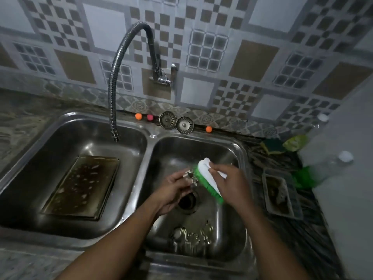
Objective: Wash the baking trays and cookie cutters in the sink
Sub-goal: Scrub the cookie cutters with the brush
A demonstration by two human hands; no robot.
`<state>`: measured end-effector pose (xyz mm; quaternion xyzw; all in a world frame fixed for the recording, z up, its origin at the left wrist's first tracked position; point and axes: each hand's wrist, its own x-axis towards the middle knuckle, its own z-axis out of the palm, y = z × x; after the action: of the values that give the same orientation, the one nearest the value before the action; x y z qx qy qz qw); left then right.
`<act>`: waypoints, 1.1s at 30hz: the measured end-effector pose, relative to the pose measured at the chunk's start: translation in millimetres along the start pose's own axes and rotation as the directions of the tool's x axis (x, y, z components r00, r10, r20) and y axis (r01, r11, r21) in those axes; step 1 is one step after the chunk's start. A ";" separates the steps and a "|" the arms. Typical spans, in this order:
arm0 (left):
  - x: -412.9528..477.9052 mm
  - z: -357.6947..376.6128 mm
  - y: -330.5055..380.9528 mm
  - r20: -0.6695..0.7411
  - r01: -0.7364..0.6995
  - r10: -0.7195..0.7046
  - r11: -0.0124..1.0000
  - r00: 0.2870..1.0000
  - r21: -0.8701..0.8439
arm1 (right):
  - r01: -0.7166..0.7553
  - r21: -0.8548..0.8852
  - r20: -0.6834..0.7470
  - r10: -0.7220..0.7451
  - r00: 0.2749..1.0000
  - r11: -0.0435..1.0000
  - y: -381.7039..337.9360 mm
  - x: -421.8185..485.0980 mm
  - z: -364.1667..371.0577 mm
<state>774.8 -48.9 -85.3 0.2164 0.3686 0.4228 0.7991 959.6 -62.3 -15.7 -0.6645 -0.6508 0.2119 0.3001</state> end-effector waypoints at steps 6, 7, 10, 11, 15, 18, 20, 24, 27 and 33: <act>6.6 5.7 3.9 -0.064 -0.081 0.086 0.994 0.994 0.079 | -0.038 -0.036 0.009 0.039 0.999 0.999 -4.5 17.7 19.1; 8.8 4.5 5.1 -0.076 -0.089 0.095 0.993 0.993 0.079 | -0.058 -0.022 -0.002 0.058 0.998 0.998 -3.8 20.4 25.5; 13.8 -0.5 11.8 -0.128 -0.087 0.094 0.994 0.987 0.061 | -0.089 0.040 -0.053 0.091 0.994 0.995 -3.3 22.1 38.2; 15.0 -2.7 13.8 -0.143 -0.083 0.090 0.995 0.986 0.058 | -0.102 0.114 -0.049 0.108 0.993 0.988 -4.5 21.5 39.6; 18.0 -9.9 16.6 -0.135 -0.053 0.059 0.998 0.989 0.044 | -0.137 0.251 0.039 0.131 0.991 0.958 -1.7 17.4 31.9; 17.4 -10.2 15.8 -0.116 -0.012 0.011 1.000 0.993 -0.013 | -0.145 0.275 0.063 0.133 0.989 0.950 4.2 12.3 23.6; 17.4 -7.6 16.8 -0.070 0.000 -0.005 0.997 0.998 -0.076 | -0.152 0.269 0.042 0.146 0.988 0.951 4.5 8.5 20.2; 23.1 4.1 17.3 -0.084 0.011 -0.030 0.977 0.996 -0.214 | -0.080 0.292 -0.080 0.107 0.991 0.953 -0.6 2.3 20.4; 24.7 22.7 16.9 -0.132 0.039 -0.077 0.962 0.988 -0.270 | 0.063 0.230 -0.216 -0.012 0.976 0.971 -11.9 -3.9 33.0; 23.5 31.4 14.6 -0.130 0.064 -0.160 0.835 0.978 -0.546 | 0.204 0.054 -0.305 -0.178 0.935 0.978 -4.2 -11.8 50.5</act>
<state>800.3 -22.3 -65.3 -0.0758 0.3141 0.4784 0.8165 921.8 -67.9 -51.1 -0.6092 -0.6497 0.1064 0.4422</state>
